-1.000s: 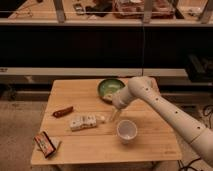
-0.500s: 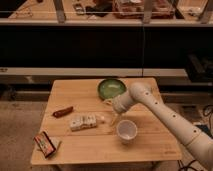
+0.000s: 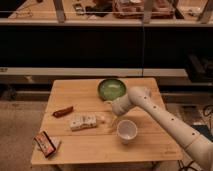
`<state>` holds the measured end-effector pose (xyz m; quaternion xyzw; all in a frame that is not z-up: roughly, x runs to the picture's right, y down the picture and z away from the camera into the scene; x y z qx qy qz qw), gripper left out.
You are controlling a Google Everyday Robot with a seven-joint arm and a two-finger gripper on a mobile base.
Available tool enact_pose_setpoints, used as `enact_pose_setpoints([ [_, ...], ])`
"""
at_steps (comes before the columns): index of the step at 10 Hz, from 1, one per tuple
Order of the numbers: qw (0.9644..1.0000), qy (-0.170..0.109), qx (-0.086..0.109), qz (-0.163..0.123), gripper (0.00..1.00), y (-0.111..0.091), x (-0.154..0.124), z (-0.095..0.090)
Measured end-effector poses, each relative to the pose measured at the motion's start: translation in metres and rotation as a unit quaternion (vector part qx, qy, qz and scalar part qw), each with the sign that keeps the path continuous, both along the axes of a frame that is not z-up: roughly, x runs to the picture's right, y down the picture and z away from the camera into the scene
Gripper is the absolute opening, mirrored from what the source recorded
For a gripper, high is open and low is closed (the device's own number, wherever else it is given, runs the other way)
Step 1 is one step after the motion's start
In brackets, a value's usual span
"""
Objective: Stand the bottle upright
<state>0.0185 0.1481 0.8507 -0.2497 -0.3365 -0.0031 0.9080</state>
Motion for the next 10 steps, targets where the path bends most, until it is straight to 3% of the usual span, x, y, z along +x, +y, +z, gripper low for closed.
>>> enact_pose_setpoints([
  [8, 0.9994, -0.021, -0.023, 0.014, 0.80, 0.009, -0.029, -0.002],
  [10, 0.9991, -0.023, -0.028, 0.021, 0.71, 0.009, -0.030, -0.002],
])
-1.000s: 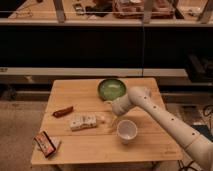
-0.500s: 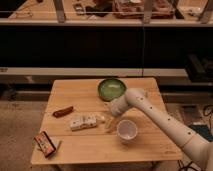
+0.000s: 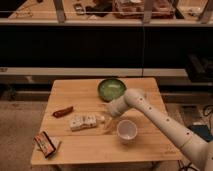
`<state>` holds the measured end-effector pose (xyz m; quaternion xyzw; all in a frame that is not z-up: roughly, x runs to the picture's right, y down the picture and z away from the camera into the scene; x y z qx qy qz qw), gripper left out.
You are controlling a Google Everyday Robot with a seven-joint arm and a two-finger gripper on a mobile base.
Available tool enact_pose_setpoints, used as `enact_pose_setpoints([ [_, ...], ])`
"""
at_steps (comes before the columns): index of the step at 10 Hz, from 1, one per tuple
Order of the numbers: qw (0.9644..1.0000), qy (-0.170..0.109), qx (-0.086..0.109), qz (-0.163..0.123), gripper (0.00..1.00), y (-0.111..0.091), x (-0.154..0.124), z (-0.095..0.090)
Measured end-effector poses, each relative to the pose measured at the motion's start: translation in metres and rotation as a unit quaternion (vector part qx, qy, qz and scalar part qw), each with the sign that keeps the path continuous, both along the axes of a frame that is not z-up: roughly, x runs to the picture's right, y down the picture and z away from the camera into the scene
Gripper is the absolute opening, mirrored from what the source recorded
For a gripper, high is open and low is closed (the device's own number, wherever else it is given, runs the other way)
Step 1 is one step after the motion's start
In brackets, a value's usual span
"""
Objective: Stand the bottle upright
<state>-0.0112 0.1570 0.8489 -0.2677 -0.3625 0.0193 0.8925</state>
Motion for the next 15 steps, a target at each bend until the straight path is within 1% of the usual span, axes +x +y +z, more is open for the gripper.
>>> enact_pose_setpoints([
  [2, 1.0000, 0.001, -0.002, 0.005, 0.49, 0.000, 0.002, 0.001],
  [3, 1.0000, 0.001, -0.003, 0.006, 0.41, 0.000, 0.004, 0.002],
  [4, 1.0000, 0.002, -0.005, 0.006, 0.35, 0.002, 0.005, 0.002],
  [6, 0.9999, 0.001, -0.010, 0.003, 0.35, 0.007, 0.009, 0.004],
  [7, 0.9999, -0.004, -0.014, 0.000, 0.39, 0.010, 0.009, 0.004],
  [8, 0.9998, -0.010, -0.017, -0.004, 0.50, 0.013, 0.009, 0.003],
  [11, 0.9992, -0.031, -0.019, -0.017, 0.77, 0.013, 0.004, 0.001],
  [12, 0.9989, -0.038, -0.018, -0.021, 0.80, 0.013, 0.001, 0.000],
  [15, 0.9984, -0.047, -0.018, -0.027, 0.80, 0.010, 0.001, 0.000],
])
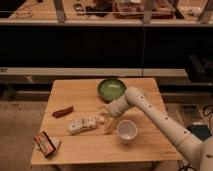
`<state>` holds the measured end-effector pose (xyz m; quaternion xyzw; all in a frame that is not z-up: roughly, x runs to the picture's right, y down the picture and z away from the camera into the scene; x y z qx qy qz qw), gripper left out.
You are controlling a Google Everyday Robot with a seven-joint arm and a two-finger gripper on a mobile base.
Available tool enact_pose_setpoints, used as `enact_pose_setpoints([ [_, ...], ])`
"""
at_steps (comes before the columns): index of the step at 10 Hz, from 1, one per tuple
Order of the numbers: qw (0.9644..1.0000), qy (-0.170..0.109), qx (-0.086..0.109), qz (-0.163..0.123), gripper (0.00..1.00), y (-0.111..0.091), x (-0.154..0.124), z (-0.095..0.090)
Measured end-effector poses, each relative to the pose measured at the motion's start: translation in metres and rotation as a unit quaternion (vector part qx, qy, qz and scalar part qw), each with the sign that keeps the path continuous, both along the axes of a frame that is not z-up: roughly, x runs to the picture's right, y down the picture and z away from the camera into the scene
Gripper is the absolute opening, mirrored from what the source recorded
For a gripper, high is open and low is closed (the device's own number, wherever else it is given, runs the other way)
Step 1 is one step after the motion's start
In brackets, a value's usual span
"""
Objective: Stand the bottle upright
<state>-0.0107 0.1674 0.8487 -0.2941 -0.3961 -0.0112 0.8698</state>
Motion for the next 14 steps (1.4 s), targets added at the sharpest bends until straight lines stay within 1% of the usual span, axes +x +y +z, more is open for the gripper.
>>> enact_pose_setpoints([
  [3, 1.0000, 0.001, -0.001, -0.001, 0.80, 0.000, 0.004, 0.002],
  [4, 1.0000, 0.001, -0.001, -0.003, 0.77, 0.001, 0.004, 0.003],
  [5, 1.0000, 0.001, 0.000, -0.004, 0.70, 0.002, 0.005, 0.004],
  [6, 1.0000, 0.001, -0.001, -0.006, 0.58, 0.003, 0.006, 0.005],
  [7, 1.0000, 0.001, -0.001, -0.007, 0.49, 0.004, 0.006, 0.005],
  [9, 1.0000, 0.000, -0.004, -0.009, 0.27, 0.005, 0.006, 0.006],
  [11, 0.9999, -0.002, -0.005, -0.011, 0.10, 0.004, 0.003, 0.006],
  [12, 0.9999, -0.004, -0.004, -0.012, 0.06, 0.002, 0.002, 0.006],
  [13, 0.9999, -0.004, 0.001, -0.015, 0.06, -0.002, 0.001, 0.004],
  [14, 0.9996, -0.003, 0.010, -0.025, 0.06, -0.008, 0.002, 0.002],
])
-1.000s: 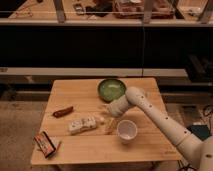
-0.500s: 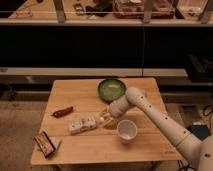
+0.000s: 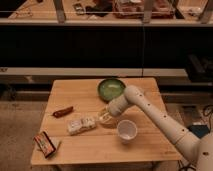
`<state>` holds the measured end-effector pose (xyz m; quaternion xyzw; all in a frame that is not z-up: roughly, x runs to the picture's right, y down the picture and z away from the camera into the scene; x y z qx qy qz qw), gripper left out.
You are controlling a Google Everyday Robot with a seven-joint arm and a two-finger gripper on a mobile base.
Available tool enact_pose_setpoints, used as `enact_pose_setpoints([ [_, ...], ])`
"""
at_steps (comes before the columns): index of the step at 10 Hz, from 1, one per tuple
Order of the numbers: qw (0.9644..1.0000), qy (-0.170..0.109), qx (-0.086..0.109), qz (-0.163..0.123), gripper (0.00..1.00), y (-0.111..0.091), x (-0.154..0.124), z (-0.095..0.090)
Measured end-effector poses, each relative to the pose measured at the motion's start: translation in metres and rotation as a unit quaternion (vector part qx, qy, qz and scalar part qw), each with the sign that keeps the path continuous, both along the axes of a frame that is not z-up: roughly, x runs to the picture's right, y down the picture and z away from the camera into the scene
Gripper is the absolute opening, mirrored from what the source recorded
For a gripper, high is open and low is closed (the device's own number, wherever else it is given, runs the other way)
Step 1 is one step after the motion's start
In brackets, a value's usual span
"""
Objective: Stand the bottle upright
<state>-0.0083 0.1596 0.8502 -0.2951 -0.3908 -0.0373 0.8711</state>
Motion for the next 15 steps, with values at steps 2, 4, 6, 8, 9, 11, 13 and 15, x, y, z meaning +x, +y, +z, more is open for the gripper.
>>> enact_pose_setpoints([
  [2, 0.9990, 0.001, 0.033, -0.030, 0.06, -0.024, -0.001, -0.012],
  [4, 0.9969, 0.000, 0.057, -0.054, 0.06, -0.045, -0.002, -0.026],
  [6, 0.9937, 0.001, 0.076, -0.083, 0.06, -0.066, 0.003, -0.048],
  [8, 0.9906, -0.004, 0.086, -0.106, 0.06, -0.082, 0.001, -0.069],
  [9, 0.9891, -0.009, 0.091, -0.115, 0.06, -0.090, -0.002, -0.079],
  [11, 0.9864, -0.015, 0.099, -0.130, 0.06, -0.101, -0.006, -0.094],
  [13, 0.9816, -0.014, 0.108, -0.156, 0.06, -0.109, -0.007, -0.107],
  [15, 0.9735, -0.008, 0.117, -0.196, 0.06, -0.111, -0.009, -0.117],
])
